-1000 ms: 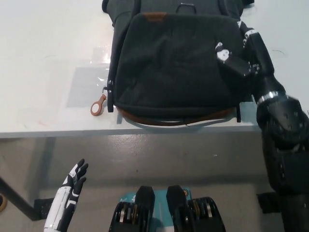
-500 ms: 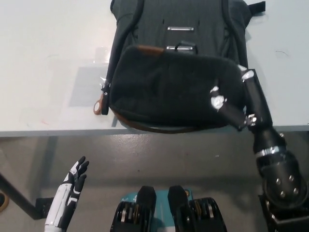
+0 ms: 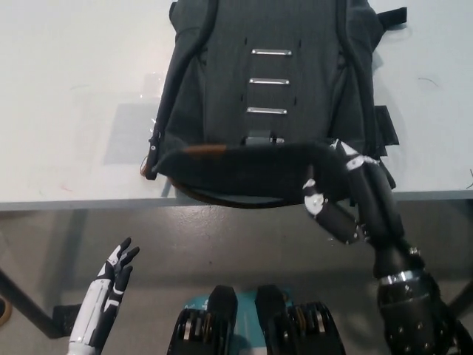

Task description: A bag is kept in the middle of the table with its flap loosely closed and the robot uses its right hand to adjust it and opens it

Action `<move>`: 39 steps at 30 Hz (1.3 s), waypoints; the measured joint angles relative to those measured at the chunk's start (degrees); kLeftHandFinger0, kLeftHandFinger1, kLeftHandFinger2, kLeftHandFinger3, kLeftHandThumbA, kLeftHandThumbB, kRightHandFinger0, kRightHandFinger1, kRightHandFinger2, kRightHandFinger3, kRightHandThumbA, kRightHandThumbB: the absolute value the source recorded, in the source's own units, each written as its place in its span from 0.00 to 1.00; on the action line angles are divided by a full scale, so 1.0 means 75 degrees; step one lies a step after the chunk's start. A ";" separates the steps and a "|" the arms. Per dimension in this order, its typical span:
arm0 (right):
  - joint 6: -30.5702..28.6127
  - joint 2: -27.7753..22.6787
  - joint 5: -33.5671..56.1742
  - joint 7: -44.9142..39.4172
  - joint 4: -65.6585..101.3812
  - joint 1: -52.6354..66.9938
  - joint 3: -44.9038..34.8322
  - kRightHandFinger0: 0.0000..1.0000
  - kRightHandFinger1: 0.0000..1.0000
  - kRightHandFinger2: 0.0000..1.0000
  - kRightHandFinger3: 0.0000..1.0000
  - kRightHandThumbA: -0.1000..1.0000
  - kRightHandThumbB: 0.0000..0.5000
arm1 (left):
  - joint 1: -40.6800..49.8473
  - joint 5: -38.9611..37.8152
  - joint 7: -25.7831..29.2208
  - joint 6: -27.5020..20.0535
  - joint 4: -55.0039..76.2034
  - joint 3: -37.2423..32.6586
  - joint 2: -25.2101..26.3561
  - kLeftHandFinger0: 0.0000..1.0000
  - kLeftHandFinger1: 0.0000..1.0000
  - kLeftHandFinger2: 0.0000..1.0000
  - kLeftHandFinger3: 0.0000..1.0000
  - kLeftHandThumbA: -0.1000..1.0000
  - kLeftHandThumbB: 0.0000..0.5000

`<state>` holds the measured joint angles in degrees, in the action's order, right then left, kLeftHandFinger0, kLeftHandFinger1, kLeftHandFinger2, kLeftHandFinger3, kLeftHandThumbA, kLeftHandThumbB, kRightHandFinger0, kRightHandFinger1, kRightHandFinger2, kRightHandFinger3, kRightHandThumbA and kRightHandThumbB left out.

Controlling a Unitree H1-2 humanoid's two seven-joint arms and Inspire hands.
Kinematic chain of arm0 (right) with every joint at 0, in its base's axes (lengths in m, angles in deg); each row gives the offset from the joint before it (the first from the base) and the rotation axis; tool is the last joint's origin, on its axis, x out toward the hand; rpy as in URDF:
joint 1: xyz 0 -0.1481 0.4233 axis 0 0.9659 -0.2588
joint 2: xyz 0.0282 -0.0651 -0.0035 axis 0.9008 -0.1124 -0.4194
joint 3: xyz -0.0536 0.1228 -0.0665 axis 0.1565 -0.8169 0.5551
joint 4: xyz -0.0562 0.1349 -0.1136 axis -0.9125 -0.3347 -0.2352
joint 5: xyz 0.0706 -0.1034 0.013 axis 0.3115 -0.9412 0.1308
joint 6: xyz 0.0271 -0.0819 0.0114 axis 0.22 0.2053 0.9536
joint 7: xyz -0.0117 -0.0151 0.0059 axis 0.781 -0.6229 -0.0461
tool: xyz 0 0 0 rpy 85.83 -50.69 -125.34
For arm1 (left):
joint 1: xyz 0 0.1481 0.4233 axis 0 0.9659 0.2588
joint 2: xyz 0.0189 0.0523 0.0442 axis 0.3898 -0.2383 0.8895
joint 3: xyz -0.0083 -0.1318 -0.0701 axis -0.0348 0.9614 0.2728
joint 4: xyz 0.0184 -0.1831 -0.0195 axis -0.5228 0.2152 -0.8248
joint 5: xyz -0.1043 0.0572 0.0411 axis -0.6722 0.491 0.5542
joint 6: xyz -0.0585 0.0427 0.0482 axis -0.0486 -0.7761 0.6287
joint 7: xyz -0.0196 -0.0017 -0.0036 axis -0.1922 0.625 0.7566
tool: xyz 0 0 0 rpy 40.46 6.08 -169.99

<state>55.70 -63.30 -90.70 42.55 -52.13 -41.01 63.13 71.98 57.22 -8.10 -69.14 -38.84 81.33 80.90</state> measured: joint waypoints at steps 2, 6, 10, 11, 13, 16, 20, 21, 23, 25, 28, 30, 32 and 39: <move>-0.0099 -0.0233 -0.0344 0.0098 -0.0122 0.0121 0.0328 1.00 1.00 1.00 1.00 0.88 0.80 | -0.0057 0.0007 0.0000 0.0014 0.0000 -0.0001 0.0002 1.00 1.00 0.94 0.98 1.00 0.16; -0.0265 -0.0580 -0.0884 0.0119 -0.0429 0.0323 0.0990 1.00 1.00 1.00 1.00 1.00 0.82 | -0.0204 0.0033 -0.0008 0.0026 0.0001 -0.0008 0.0031 1.00 1.00 0.93 0.98 1.00 0.13; -0.0345 -0.1122 -0.1204 -0.0438 -0.1136 0.0720 0.1831 1.00 1.00 1.00 1.00 1.00 0.78 | -0.0476 0.0148 -0.0070 0.0027 0.0002 -0.0080 0.0215 1.00 1.00 0.93 0.99 1.00 0.15; -0.0349 -0.1206 -0.1165 -0.0610 -0.1216 0.0807 0.1898 1.00 1.00 1.00 1.00 1.00 0.79 | -0.0527 0.0166 -0.0078 0.0026 0.0002 -0.0082 0.0239 1.00 1.00 0.92 0.99 1.00 0.14; -0.0337 -0.1316 -0.1032 -0.0840 -0.1199 0.0857 0.1905 1.00 1.00 1.00 1.00 1.00 0.83 | -0.0614 0.0192 -0.0090 0.0026 -0.0016 -0.0084 0.0256 1.00 1.00 0.92 0.99 1.00 0.15; -0.0271 -0.1484 -0.0780 -0.1209 -0.1065 0.0834 0.1896 1.00 1.00 1.00 1.00 1.00 0.88 | -0.0767 0.0233 -0.0095 0.0030 -0.0054 -0.0092 0.0257 1.00 1.00 0.94 1.00 1.00 0.17; -0.0144 -0.1749 -0.0466 -0.1663 -0.0761 0.0804 0.1883 1.00 1.00 1.00 1.00 1.00 0.83 | -0.0850 0.0249 -0.0109 0.0048 -0.0103 -0.0092 0.0256 1.00 1.00 0.95 1.00 1.00 0.15; -0.0119 -0.1820 -0.0384 -0.1802 -0.0702 0.0804 0.1870 1.00 1.00 1.00 1.00 1.00 0.74 | -0.0872 0.0250 -0.0117 0.0052 -0.0128 -0.0092 0.0256 1.00 1.00 0.95 1.00 1.00 0.14; -0.0083 -0.1953 -0.0173 -0.2028 -0.0612 0.0804 0.1812 1.00 1.00 1.00 1.00 1.00 0.68 | -0.0917 0.0255 -0.0133 0.0057 -0.0165 -0.0093 0.0257 1.00 1.00 0.95 1.00 1.00 0.13; -0.0073 -0.2084 0.0130 -0.2277 -0.0535 0.0814 0.1686 1.00 1.00 1.00 1.00 1.00 0.64 | -0.0988 0.0266 -0.0146 0.0061 -0.0209 -0.0096 0.0258 1.00 1.00 0.95 1.00 1.00 0.14; -0.0089 -0.2136 0.0559 -0.2476 -0.0478 0.0897 0.1390 1.00 1.00 1.00 1.00 1.00 0.65 | -0.1081 0.0270 -0.0184 0.0062 -0.0225 -0.0096 0.0261 1.00 1.00 0.93 1.00 1.00 0.15; -0.0192 -0.2121 0.0929 -0.2518 -0.0474 0.1066 0.1061 1.00 1.00 1.00 1.00 1.00 0.63 | -0.1141 0.0272 -0.0194 0.0064 -0.0230 -0.0097 0.0261 1.00 1.00 0.93 1.00 1.00 0.13; -0.0328 -0.2057 0.1208 -0.2499 -0.0486 0.1244 0.0755 1.00 1.00 1.00 1.00 1.00 0.60 | -0.1176 0.0273 -0.0200 0.0066 -0.0232 -0.0097 0.0261 1.00 1.00 0.92 1.00 1.00 0.12; -0.1127 -0.1320 0.2313 -0.2465 -0.0898 0.1826 -0.0537 1.00 1.00 1.00 1.00 1.00 0.47 | -0.1265 0.0273 -0.0203 0.0067 -0.0274 -0.0097 0.0261 1.00 1.00 0.90 1.00 1.00 0.12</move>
<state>47.25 -73.20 -73.36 24.06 -58.86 -27.32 59.10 62.50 59.26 -9.63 -68.64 -40.89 80.60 82.86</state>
